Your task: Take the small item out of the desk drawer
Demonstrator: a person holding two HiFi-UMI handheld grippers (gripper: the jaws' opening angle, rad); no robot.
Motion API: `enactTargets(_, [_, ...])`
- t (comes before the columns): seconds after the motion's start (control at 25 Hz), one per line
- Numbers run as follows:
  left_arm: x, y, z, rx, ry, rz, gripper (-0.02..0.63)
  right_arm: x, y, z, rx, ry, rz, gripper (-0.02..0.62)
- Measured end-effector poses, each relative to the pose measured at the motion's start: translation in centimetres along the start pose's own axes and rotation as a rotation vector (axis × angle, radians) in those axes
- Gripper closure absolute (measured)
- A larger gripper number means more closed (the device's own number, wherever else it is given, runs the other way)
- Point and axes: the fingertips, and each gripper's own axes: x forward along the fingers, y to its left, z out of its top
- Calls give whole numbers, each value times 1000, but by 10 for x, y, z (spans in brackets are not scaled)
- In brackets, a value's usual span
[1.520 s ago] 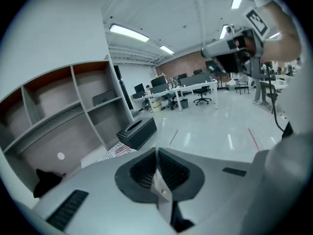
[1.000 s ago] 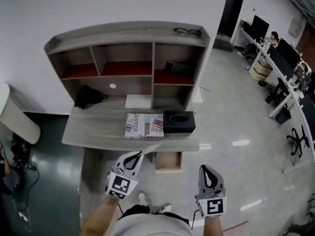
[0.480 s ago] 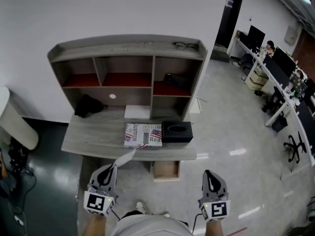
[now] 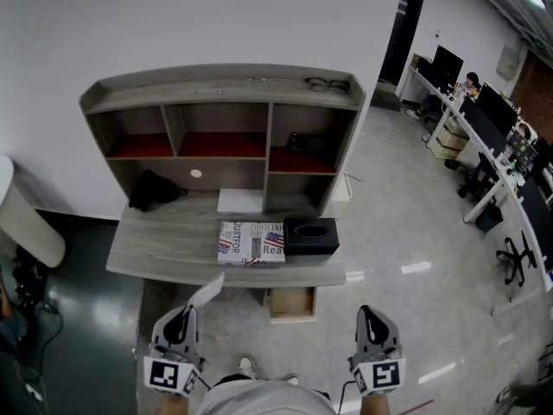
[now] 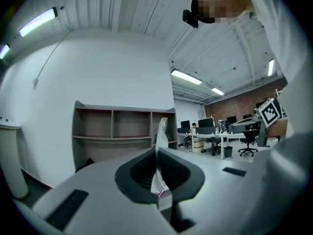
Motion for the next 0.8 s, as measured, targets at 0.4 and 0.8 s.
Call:
enactTargets(0.4, [2,12,6,-19,-29,-17,588,15,25,6,2,-4,34,575])
enactTargets(0.8, [4,16,2,-40,-23,-38,588,25,41,12,-5,-3,55,575])
